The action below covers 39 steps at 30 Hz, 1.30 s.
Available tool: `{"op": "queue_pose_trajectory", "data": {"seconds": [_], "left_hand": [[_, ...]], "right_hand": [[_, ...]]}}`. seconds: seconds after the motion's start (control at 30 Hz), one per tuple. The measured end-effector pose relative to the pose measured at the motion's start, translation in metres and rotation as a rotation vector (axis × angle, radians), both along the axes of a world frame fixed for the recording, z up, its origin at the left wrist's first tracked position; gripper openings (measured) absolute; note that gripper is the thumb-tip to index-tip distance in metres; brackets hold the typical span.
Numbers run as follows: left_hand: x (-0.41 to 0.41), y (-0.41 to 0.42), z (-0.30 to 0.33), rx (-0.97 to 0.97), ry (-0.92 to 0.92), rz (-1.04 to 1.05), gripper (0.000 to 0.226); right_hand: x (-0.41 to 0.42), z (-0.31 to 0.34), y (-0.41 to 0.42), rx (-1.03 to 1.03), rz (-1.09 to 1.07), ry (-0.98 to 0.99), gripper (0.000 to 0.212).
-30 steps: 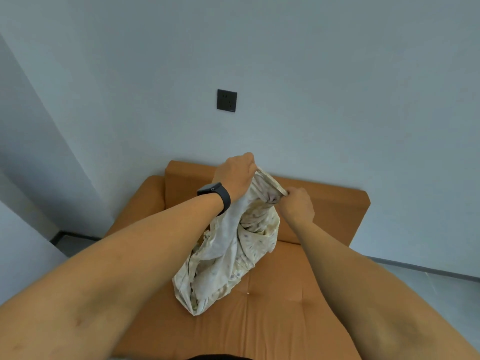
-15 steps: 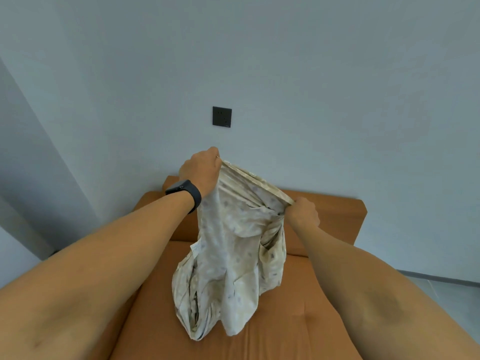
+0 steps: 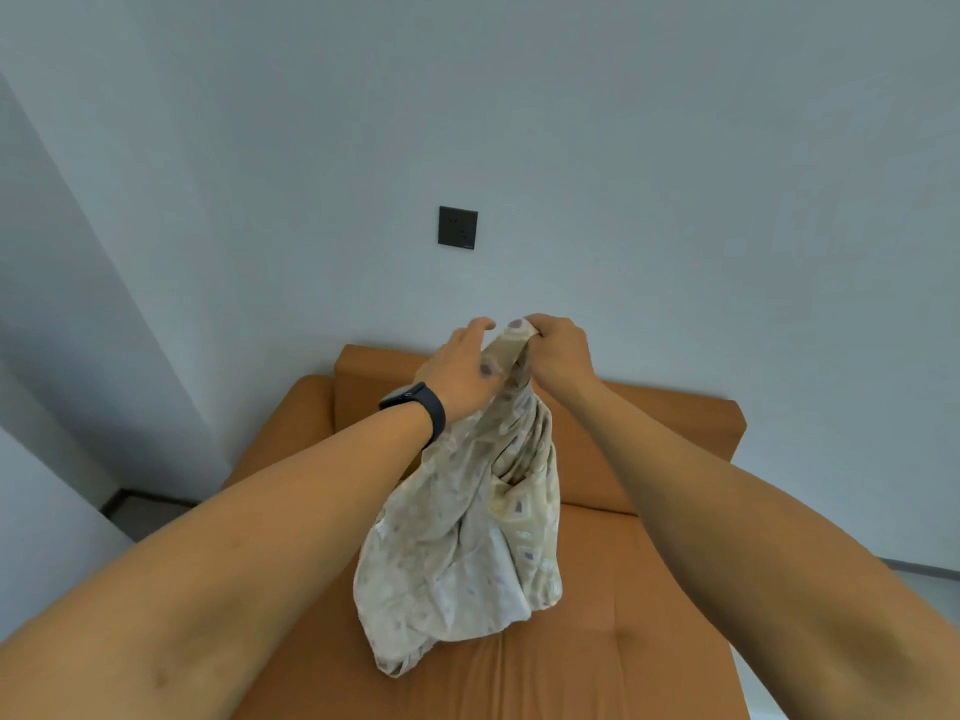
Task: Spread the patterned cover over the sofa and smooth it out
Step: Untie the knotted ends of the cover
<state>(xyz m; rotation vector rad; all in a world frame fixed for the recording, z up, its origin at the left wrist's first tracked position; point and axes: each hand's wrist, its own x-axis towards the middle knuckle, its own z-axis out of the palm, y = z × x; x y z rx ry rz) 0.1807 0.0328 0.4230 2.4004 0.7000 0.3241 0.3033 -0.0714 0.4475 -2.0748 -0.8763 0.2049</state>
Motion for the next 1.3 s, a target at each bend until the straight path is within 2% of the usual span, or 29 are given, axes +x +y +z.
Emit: {"op": "queue_pose_trajectory", "data": {"seconds": [0.03, 0.07, 0.1, 0.13, 0.27, 0.4, 0.53, 0.73, 0.9, 0.97, 1.03, 1.13, 1.2, 1.3], "left_hand": [[0.004, 0.001, 0.0, 0.017, -0.02, 0.011, 0.022], [0.005, 0.002, 0.002, 0.01, -0.044, 0.009, 0.004], [0.006, 0.006, 0.003, 0.011, -0.063, 0.023, 0.018], [0.004, 0.01, 0.004, -0.011, -0.086, 0.035, 0.022], [0.008, 0.015, 0.012, 0.016, -0.137, 0.135, 0.016], [0.022, 0.002, 0.007, -0.058, -0.229, 0.168, 0.017], [0.023, -0.011, 0.001, -0.021, -0.189, 0.083, 0.018], [0.026, -0.017, -0.005, 0.042, -0.132, 0.052, 0.015], [0.018, 0.008, -0.011, 0.074, -0.088, 0.049, 0.009], [0.012, 0.015, -0.009, 0.125, -0.02, -0.022, 0.032], [0.013, 0.018, -0.006, 0.21, 0.033, -0.053, 0.045], [0.025, 0.021, 0.006, 0.29, -0.044, 0.029, 0.033], [0.032, 0.026, 0.018, 0.221, -0.137, 0.124, 0.02], [0.027, 0.033, 0.027, 0.218, -0.097, 0.216, 0.013]], "right_hand": [[-0.001, 0.002, 0.001, 0.001, 0.02, 0.015, 0.028], [-0.001, 0.002, -0.001, 0.005, 0.025, 0.02, 0.028], [0.0, 0.002, -0.005, -0.002, 0.024, 0.012, 0.027], [0.003, 0.0, -0.009, -0.025, 0.033, -0.005, 0.026], [0.002, -0.012, -0.025, -0.212, 0.126, -0.092, 0.017], [-0.005, -0.037, -0.029, -0.323, 0.108, -0.17, 0.04], [-0.001, -0.059, -0.05, -0.501, -0.034, -0.158, 0.019], [0.005, -0.061, -0.057, -0.44, -0.195, -0.042, 0.028], [0.024, -0.057, -0.046, -0.197, -0.222, 0.034, 0.041], [0.033, -0.041, -0.034, -0.108, -0.254, 0.023, 0.043], [0.036, -0.013, -0.018, 0.051, -0.271, -0.017, 0.047], [0.033, 0.03, 0.002, 0.267, -0.257, -0.122, 0.05], [0.04, 0.039, 0.003, 0.256, -0.227, -0.137, 0.047], [0.056, 0.02, -0.007, -0.047, -0.214, -0.113, 0.029]]}}
